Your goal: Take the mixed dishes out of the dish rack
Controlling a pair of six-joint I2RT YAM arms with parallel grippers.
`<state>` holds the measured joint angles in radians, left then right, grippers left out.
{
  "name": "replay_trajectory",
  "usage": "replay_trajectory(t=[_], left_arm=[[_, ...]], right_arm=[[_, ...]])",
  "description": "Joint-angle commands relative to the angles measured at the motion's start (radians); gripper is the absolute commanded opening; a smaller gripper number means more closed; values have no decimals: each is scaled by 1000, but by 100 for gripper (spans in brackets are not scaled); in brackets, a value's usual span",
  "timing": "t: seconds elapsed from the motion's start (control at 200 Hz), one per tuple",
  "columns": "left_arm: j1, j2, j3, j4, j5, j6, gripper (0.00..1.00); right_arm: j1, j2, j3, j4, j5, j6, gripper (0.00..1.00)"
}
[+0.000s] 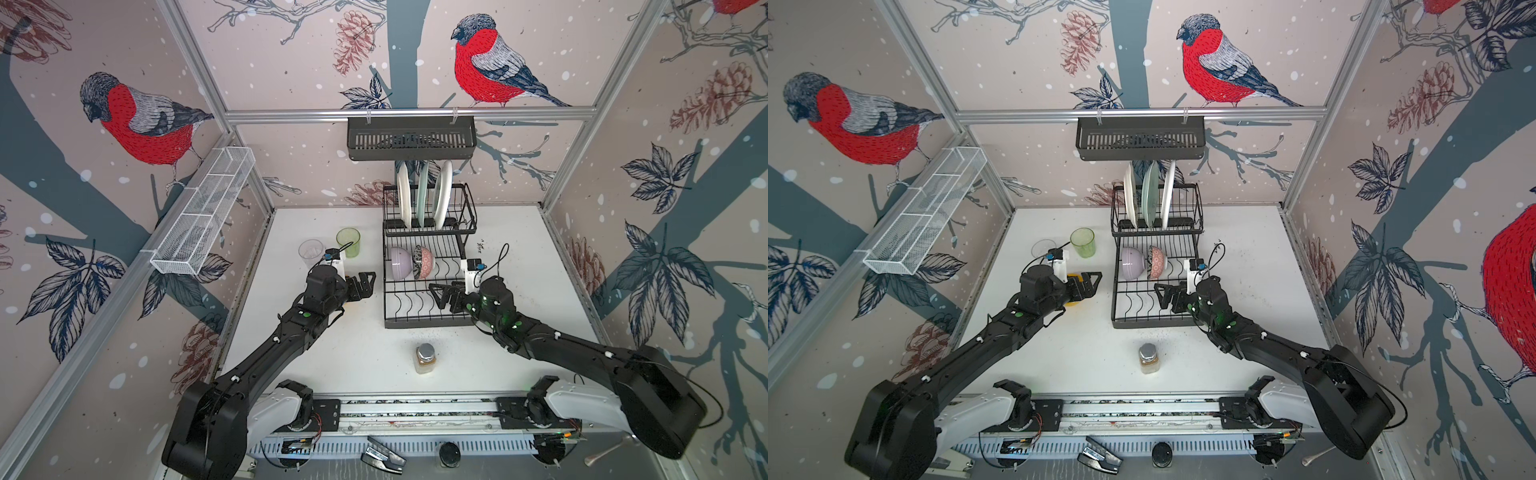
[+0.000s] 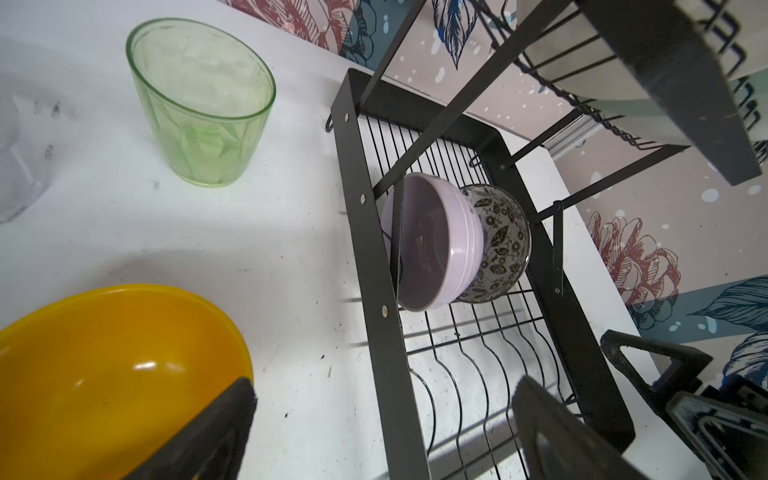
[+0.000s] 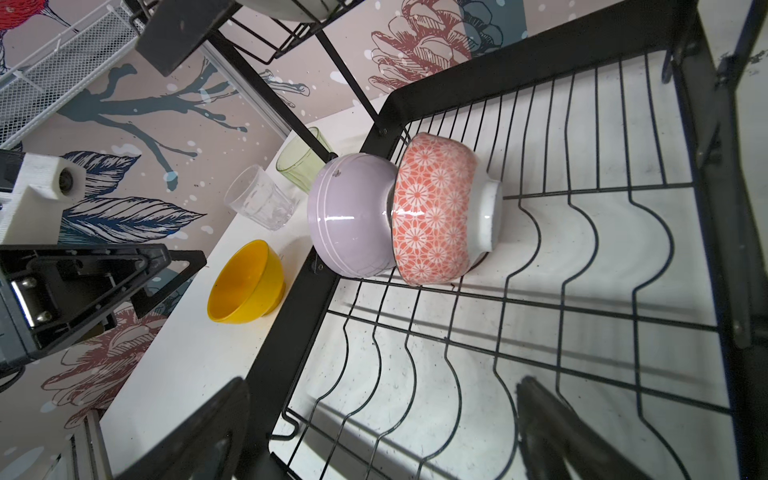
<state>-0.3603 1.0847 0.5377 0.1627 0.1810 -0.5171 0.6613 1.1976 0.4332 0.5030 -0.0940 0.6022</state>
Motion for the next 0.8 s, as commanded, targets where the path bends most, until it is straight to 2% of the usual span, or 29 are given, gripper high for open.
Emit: replay_trajectory(t=[0.0, 0.265, 0.795], left_arm=[[-3, -14, -20, 92, 9, 23, 97], [-5, -102, -111, 131, -32, 28, 97], [-6, -77, -122, 148, 9, 9, 97]], right_arm=[[4, 1, 4, 43, 8, 11, 99], [6, 98, 63, 24, -11, -23, 100], [-4, 327, 199, 10, 109, -137, 95]])
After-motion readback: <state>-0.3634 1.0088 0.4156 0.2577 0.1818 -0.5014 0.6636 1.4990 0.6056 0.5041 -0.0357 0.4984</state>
